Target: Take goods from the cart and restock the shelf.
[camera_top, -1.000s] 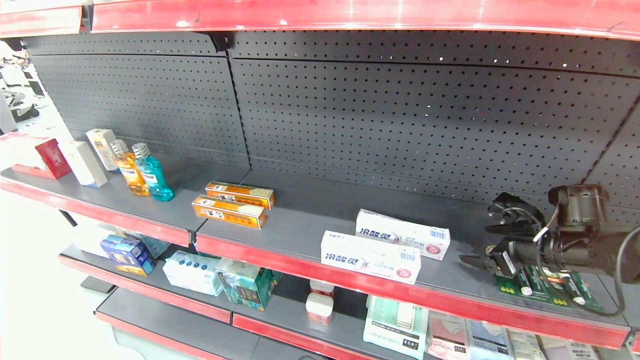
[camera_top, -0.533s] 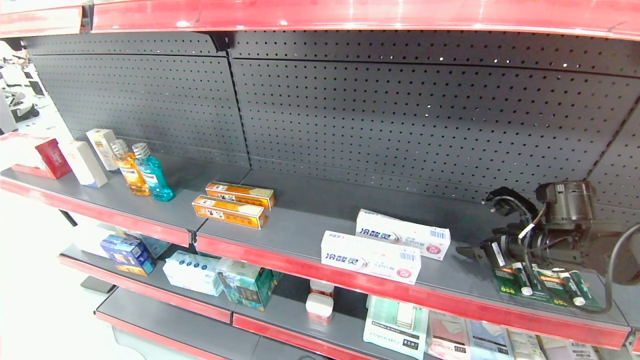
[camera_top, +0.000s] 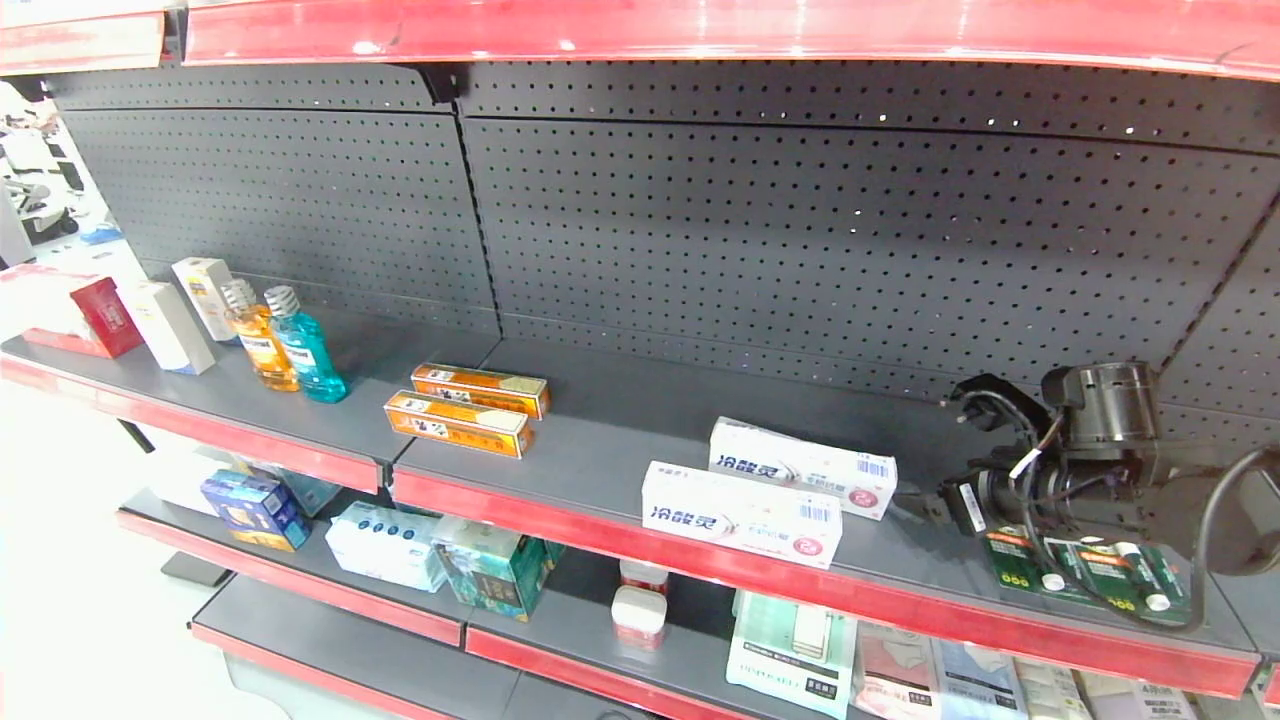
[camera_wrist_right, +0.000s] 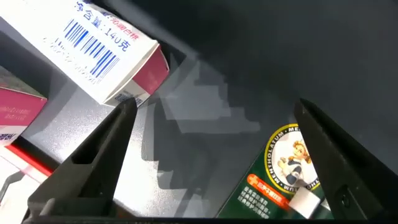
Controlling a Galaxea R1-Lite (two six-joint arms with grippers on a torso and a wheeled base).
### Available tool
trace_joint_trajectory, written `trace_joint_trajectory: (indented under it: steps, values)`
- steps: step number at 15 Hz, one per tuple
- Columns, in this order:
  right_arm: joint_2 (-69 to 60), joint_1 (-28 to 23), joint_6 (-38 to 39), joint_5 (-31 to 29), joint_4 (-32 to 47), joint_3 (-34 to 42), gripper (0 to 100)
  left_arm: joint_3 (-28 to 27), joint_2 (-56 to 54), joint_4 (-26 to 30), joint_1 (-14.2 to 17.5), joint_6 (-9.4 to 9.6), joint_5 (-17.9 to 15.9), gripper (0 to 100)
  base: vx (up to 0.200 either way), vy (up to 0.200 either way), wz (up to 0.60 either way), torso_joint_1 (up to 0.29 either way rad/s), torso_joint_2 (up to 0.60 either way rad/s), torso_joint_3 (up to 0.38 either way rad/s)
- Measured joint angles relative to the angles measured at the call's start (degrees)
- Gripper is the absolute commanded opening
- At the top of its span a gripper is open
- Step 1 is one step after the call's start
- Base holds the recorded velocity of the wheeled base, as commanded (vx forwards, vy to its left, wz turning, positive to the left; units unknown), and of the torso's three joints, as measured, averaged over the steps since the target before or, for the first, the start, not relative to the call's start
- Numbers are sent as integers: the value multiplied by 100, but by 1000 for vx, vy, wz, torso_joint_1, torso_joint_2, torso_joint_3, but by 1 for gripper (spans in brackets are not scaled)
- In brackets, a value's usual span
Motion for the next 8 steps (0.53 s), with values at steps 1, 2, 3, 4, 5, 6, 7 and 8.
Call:
trace_joint_trajectory:
  steps: [1,2,3,4,5,6,7,8]
  values:
    - [20,0,20,-2,-2,-22,100,0,0,-2,0,2,0,100,0,0,0,0,0,0]
    - [37,0,27,-2,-2,-49,100,0,-2,0,0,2,0,100,0,0,0,0,0,0]
    - [63,6,38,-22,-2,-82,100,0,0,-2,0,0,0,100,0,0,0,0,0,0]
    - [84,4,41,-49,-5,-115,100,0,0,-2,0,2,0,100,0,0,0,0,0,0]
    - [119,4,44,-60,-2,-171,100,0,0,-2,0,2,0,100,0,0,0,0,0,0]
    - [148,9,46,-62,-5,-211,100,0,0,-2,0,2,0,100,0,0,0,0,0,0]
    - [168,28,49,-65,-5,-236,100,0,0,-2,0,2,0,100,0,0,0,0,0,0]
    - [183,48,71,-65,-5,-254,100,0,0,-2,0,2,0,100,0,0,0,0,0,0]
